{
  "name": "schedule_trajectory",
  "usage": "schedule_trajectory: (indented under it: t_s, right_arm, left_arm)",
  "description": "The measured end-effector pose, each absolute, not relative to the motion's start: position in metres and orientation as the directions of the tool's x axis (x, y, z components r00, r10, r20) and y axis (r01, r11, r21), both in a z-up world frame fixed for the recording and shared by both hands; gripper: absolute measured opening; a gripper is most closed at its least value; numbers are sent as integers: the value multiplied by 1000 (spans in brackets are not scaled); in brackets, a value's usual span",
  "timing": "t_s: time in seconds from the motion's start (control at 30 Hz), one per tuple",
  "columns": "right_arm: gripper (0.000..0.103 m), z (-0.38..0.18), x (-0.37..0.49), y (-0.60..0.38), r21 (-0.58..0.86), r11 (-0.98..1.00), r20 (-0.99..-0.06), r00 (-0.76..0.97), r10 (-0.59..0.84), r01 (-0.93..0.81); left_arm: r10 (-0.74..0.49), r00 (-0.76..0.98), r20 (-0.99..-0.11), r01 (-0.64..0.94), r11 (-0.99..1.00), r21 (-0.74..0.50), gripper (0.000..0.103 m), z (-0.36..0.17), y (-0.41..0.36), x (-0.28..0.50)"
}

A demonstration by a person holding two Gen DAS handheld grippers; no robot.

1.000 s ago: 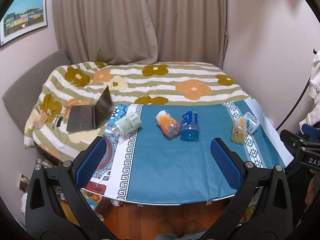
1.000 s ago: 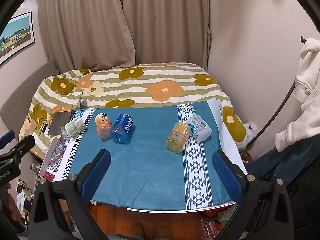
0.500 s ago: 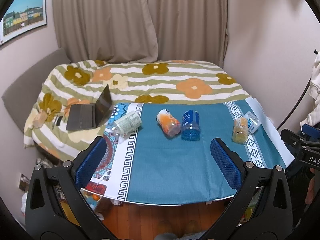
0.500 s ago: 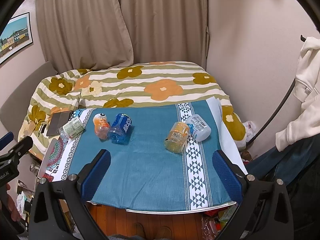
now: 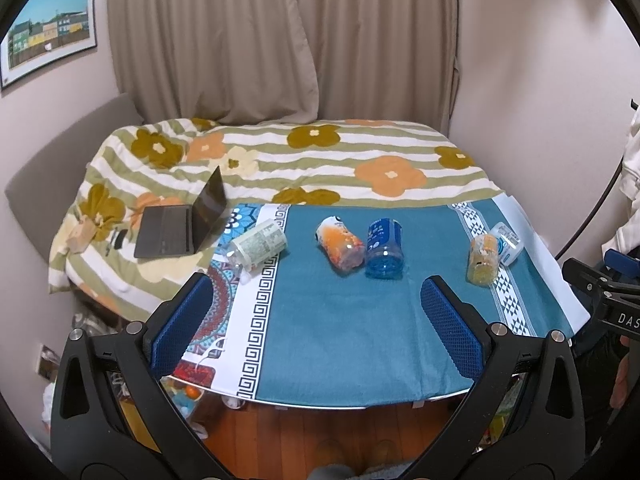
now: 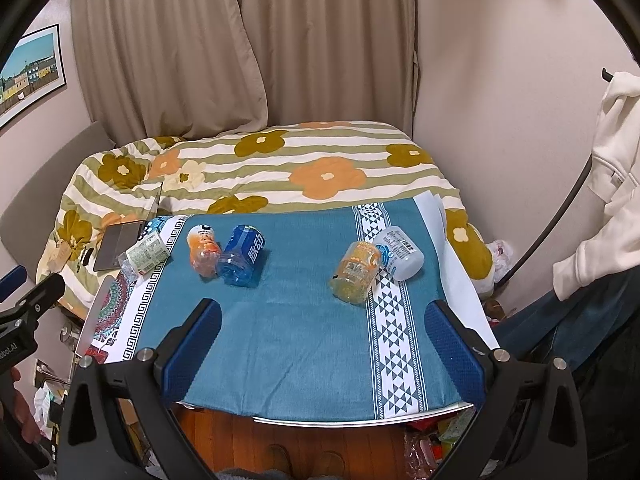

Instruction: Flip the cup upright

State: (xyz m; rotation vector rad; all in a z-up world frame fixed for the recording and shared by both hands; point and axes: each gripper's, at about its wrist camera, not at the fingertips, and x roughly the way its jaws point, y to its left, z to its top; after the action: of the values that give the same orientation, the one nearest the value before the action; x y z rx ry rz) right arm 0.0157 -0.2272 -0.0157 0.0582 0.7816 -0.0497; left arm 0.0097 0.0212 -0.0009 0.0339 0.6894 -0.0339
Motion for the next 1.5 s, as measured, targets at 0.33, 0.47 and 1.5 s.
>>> schedule_trajectory:
  t_s: [0.33,0.47,1.5]
  right_arm:
    - [101,-16,15,-225,36,997,-704,710,-20,63]
    - [101,-16,15,-225,36,997,-704,710,-21,65]
    - [102,-38,83,-235,61,991,-741,660,126,-121]
  left_arm:
    - [-19,772,-636,41,999,20,103,-3,20,9]
    - [-19,773,-634,41,999,20,103,-3,20,7]
    - [-38,640,-768,-87,989,-122,103,-35,3,116]
